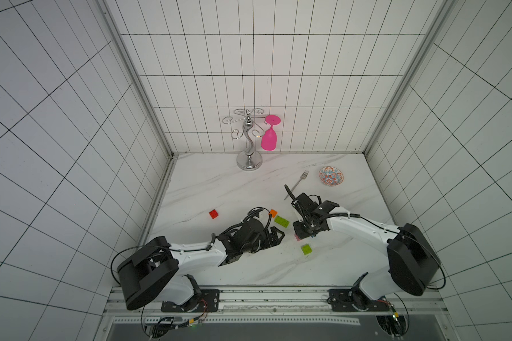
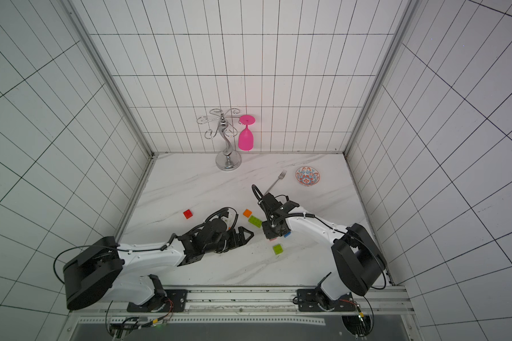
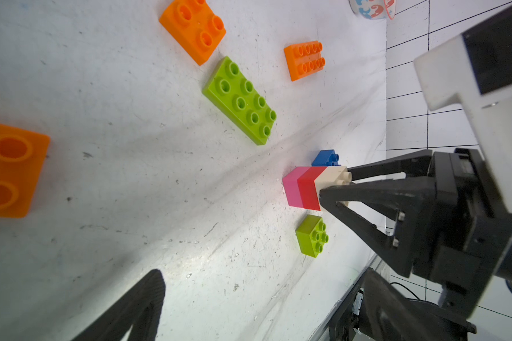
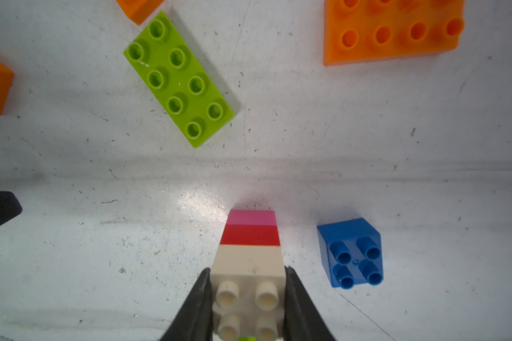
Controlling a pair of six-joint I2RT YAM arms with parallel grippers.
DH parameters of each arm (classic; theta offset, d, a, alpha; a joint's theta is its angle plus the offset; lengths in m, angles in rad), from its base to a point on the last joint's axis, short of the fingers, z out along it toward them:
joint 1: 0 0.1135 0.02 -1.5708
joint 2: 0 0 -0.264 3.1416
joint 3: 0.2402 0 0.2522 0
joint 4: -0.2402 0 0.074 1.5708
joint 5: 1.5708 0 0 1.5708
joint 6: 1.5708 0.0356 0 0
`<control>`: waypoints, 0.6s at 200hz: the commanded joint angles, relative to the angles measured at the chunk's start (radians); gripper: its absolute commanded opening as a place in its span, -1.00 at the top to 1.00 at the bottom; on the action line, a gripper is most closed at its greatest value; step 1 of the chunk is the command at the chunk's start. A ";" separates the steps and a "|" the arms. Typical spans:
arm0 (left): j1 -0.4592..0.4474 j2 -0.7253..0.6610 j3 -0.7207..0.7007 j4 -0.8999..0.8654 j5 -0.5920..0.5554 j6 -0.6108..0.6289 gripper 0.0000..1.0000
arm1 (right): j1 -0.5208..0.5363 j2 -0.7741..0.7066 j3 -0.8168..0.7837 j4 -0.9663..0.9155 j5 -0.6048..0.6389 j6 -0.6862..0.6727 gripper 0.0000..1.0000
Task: Assemble the letter r with lego
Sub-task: Assemble the lego brick with the lego brick.
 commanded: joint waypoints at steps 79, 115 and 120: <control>0.051 -0.116 -0.040 -0.059 -0.022 0.010 -0.93 | 0.061 0.246 -0.022 -0.176 0.003 0.031 1.00; 0.117 -0.234 -0.059 -0.154 -0.026 0.030 -0.93 | 0.069 0.288 -0.062 -0.118 -0.012 0.072 1.00; 0.125 -0.251 -0.063 -0.168 -0.027 0.033 -0.93 | 0.069 0.290 -0.064 -0.113 -0.019 0.072 1.00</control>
